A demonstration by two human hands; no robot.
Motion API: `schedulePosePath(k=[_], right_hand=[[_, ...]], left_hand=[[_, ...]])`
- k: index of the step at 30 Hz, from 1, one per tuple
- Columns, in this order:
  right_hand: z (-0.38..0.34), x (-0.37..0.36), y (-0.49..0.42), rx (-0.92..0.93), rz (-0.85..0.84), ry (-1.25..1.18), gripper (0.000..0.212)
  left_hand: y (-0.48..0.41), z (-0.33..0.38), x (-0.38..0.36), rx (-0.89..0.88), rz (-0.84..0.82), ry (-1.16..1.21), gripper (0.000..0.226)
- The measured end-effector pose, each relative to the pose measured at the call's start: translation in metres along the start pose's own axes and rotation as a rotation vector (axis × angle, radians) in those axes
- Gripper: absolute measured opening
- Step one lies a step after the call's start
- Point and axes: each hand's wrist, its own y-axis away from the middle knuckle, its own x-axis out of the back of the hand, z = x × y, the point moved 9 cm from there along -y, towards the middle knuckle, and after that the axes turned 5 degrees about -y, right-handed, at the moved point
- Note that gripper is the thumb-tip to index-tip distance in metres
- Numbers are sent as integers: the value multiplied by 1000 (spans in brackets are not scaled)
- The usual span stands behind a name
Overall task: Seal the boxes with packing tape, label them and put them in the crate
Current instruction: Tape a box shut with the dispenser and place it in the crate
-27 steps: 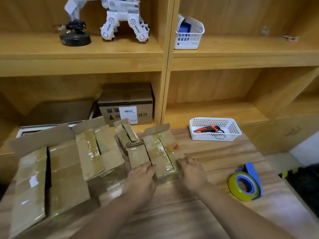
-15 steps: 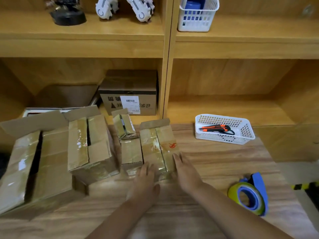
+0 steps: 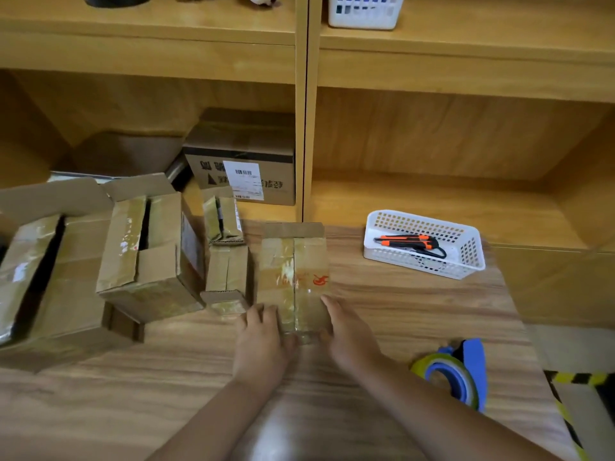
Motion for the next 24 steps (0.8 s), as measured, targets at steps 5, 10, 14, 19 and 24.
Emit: schedulePosePath(k=[5,10,14,19,24], right_hand=[[20,11,30,-35,45,-58,46],[29,11,63,-4,90,-76,40],[28,-4,82,32,60,-128,53],[18,-17,98,135,74,-54,41],[6,-16,92,198,-31,74,39]], left_hand=[[13,6,-8,14,-14,12,76],[29,6,-11,38,-28,91,94],[39,-4,-11,62,-14,122,90],[46,-15,-8,48,8,74,86],[47,-12,-9,18,-24,-3,87]])
